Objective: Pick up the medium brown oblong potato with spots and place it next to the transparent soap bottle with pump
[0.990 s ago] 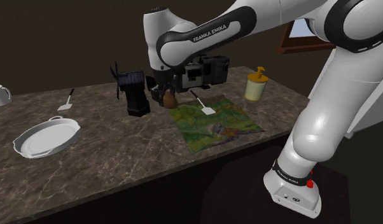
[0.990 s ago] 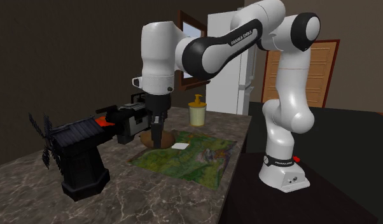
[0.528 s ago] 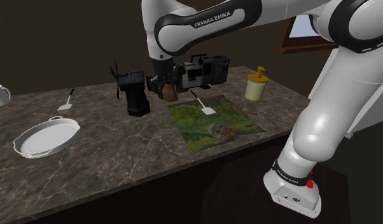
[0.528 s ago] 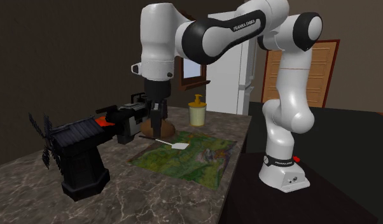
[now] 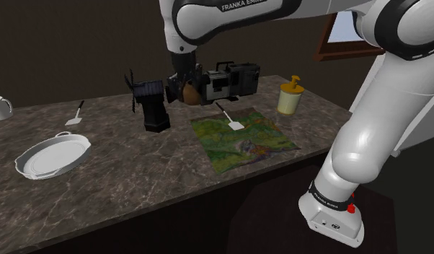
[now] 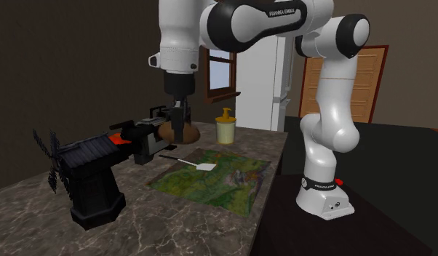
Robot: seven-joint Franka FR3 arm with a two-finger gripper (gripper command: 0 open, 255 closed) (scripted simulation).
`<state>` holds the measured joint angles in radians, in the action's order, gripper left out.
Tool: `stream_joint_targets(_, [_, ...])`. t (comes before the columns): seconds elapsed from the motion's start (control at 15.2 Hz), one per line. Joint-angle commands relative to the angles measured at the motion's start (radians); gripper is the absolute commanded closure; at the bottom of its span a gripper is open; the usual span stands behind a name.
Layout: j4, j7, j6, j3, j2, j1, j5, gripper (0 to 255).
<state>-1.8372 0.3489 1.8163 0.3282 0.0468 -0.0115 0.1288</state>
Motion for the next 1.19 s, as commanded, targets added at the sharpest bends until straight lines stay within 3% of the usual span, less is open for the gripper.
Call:
stream_joint_targets(0.0, [0.032,-0.002,-0.028,0.001,-0.004,0.000,0.000,255])
stream_joint_targets(0.66, [0.175,-0.014,-0.158,0.003,-0.018,0.002,0.002,255])
stream_joint_targets(1.12, [0.028,-0.191,-0.111,-0.097,0.110,-0.074,-0.030,255])
